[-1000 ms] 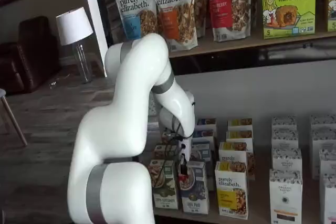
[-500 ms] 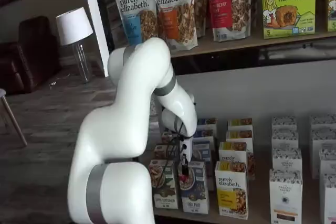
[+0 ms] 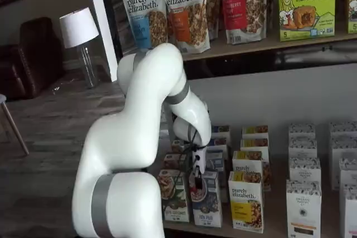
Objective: Pick up the blue and white box that is on the bottom shelf, the second box from the left
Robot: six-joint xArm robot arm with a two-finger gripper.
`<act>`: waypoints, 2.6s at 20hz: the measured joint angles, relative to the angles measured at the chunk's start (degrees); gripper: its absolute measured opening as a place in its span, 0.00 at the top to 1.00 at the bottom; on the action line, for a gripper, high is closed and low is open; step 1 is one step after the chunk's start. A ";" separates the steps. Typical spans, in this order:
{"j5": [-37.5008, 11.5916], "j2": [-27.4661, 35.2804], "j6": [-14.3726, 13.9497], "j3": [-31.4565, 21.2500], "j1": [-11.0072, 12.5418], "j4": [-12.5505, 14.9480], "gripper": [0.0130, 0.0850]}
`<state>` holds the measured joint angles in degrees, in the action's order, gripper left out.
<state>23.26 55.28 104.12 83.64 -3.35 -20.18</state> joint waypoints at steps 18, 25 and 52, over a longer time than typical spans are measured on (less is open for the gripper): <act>6.62 3.08 -7.60 5.05 0.91 9.33 0.00; 6.95 3.46 -8.58 5.63 0.80 10.33 0.00; 7.05 2.72 -8.82 4.57 0.53 10.32 0.44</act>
<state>30.31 57.99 95.30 88.21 -2.82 -9.86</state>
